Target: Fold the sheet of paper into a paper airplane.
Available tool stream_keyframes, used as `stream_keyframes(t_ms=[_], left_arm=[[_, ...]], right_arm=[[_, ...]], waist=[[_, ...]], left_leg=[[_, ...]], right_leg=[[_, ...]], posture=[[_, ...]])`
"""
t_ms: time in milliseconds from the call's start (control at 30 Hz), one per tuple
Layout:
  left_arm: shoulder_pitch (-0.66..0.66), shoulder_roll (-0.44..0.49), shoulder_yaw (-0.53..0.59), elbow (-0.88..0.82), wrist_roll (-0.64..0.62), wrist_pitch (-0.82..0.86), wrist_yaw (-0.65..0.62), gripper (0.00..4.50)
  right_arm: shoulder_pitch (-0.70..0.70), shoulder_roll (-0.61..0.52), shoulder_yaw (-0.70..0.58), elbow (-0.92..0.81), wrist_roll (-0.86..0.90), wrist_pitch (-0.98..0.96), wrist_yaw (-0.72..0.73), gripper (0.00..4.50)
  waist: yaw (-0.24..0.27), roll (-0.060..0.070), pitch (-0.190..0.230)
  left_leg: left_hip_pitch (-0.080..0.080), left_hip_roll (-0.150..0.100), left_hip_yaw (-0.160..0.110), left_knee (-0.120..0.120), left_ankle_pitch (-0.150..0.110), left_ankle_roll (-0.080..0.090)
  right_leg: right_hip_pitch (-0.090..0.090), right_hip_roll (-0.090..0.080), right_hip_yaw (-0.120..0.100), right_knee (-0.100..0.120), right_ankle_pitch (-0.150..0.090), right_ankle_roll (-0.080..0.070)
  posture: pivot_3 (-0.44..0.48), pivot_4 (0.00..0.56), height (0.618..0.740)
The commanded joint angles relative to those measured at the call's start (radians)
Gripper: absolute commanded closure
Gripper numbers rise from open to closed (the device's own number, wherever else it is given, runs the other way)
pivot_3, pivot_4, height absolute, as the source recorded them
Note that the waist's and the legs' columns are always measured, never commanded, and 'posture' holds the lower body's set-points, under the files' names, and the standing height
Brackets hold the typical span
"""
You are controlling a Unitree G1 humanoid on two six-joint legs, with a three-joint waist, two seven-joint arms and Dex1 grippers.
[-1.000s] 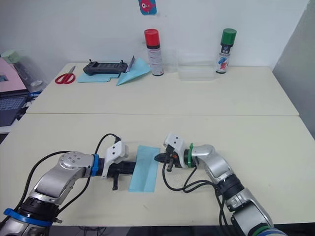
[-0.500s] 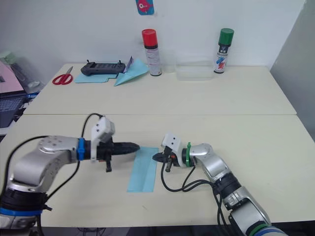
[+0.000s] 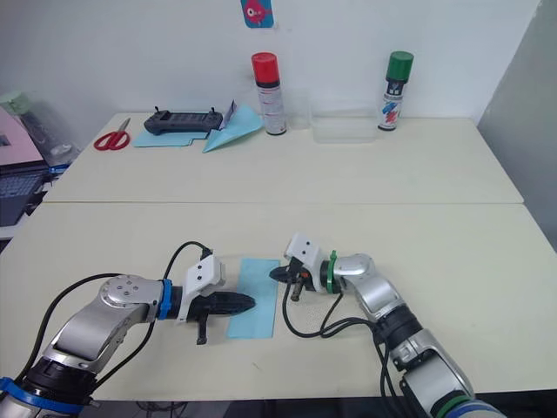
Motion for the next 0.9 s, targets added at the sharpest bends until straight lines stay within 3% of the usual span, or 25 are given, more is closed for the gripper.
stream_keyframes(t_ms=[33, 200, 367, 500, 900], left_arm=[[0.023, 0.021, -0.041, 0.080, 0.079, -0.048, -0.005, 4.50], [0.026, 0.017, -0.034, 0.095, 0.072, -0.067, -0.007, 4.50], [0.023, 0.009, -0.026, 0.086, 0.063, -0.060, -0.003, 4.50], [0.035, 0.011, -0.016, 0.058, 0.046, -0.033, -0.003, 4.50], [0.052, 0.022, -0.001, 0.018, 0.040, 0.023, -0.006, 4.50]], right_arm=[[-0.030, -0.017, -0.058, 0.156, -0.073, -0.047, -0.139, 4.45], [-0.056, -0.018, -0.086, 0.187, -0.069, -0.117, -0.163, 4.45], [-0.011, -0.030, -0.117, -0.018, 0.051, -0.125, -0.004, 4.45], [0.051, -0.081, -0.054, -0.157, 0.060, -0.043, 0.125, 4.45], [0.105, -0.052, 0.089, -0.121, -0.057, -0.025, 0.172, 4.45]], waist=[[0.000, 0.000, 0.000], [0.000, 0.000, -0.002], [0.005, 0.001, -0.002], [0.005, 0.003, -0.001], [0.001, 0.002, -0.001]], left_leg=[[0.000, 0.000, 0.000, 0.000, 0.000, 0.000], [0.002, 0.000, 0.000, 0.000, 0.000, 0.000], [-0.002, -0.001, 0.000, 0.000, 0.000, 0.000], [-0.002, -0.001, 0.000, -0.002, 0.000, 0.001], [-0.001, 0.000, 0.000, -0.003, 0.000, 0.000]], right_leg=[[0.000, 0.000, 0.000, 0.000, 0.000, 0.000], [0.000, -0.001, 0.000, 0.000, 0.000, 0.000], [0.000, -0.001, 0.000, 0.000, 0.000, 0.001], [0.000, -0.001, 0.000, 0.000, 0.002, 0.005], [-0.001, 0.000, 0.000, 0.000, -0.002, -0.002]], posture=[[0.000, 0.150, 0.740], [0.000, 0.150, 0.740], [0.000, 0.150, 0.740], [0.000, 0.150, 0.740], [0.000, 0.150, 0.740]])
